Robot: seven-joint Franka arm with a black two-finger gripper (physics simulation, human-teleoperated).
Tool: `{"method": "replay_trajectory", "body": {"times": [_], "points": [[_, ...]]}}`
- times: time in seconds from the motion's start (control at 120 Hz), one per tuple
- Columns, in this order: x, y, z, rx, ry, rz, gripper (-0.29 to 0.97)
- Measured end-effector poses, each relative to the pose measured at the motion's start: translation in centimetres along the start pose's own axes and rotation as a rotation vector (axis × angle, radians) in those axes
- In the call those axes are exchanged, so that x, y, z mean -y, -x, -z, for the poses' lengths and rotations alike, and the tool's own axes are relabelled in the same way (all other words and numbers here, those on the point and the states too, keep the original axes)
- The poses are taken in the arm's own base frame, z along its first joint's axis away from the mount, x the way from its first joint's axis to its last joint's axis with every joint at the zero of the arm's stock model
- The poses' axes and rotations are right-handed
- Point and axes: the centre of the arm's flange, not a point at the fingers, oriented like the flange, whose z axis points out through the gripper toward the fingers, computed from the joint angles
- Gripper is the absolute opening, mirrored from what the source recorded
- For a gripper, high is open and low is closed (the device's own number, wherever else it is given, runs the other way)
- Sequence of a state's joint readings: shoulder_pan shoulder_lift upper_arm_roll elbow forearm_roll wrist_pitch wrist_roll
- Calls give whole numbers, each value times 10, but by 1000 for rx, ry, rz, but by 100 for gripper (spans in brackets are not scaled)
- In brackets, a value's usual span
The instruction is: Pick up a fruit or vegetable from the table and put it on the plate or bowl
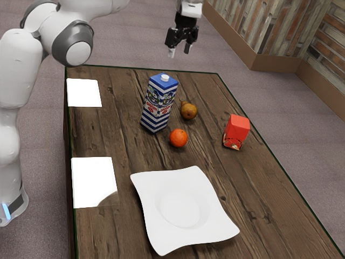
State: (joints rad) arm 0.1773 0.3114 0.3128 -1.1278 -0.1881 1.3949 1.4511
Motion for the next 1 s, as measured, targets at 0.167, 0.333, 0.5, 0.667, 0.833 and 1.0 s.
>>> {"method": "replay_trajectory", "body": {"times": [0.167,0.333,0.5,0.667,0.833,1.0], "points": [[0,-1,0,-19,3,-48,68],[-87,-28,128,-79,-202,-191,68],[-239,-265,110,-24,-191,-750,68],[-452,-409,-2,195,-151,-1284,68],[-462,-442,-82,299,-123,-1311,68],[-109,-181,-49,250,-144,-500,68]]}}
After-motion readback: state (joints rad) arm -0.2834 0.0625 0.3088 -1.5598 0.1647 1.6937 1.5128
